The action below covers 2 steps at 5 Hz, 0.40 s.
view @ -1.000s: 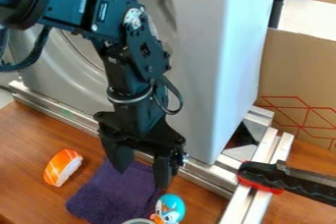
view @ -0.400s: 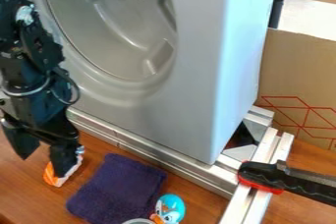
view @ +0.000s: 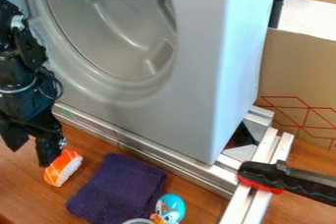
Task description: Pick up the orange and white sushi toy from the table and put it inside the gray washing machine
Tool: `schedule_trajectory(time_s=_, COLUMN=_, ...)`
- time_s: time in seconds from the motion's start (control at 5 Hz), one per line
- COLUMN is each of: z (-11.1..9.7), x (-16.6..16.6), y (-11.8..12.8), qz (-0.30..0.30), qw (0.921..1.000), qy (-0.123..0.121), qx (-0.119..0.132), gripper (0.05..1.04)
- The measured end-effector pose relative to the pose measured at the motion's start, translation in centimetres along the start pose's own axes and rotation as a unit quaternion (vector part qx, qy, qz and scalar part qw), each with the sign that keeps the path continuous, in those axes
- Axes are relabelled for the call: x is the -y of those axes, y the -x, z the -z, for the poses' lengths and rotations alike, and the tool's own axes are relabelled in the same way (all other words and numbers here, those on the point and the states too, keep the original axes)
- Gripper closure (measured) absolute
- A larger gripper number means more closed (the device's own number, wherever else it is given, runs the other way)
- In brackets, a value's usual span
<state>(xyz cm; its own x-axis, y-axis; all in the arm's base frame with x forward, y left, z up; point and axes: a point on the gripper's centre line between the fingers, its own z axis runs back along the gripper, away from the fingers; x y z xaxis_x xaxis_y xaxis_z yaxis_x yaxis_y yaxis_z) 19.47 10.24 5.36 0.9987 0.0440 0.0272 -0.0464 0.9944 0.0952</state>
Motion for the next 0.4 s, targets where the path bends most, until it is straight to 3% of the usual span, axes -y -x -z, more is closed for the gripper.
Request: schedule_trajectory(time_s=0.4, z=4.2, x=-0.3, y=-2.4, qz=0.026, qw=0.9988, qy=0.013, qx=-0.039, gripper=0.083)
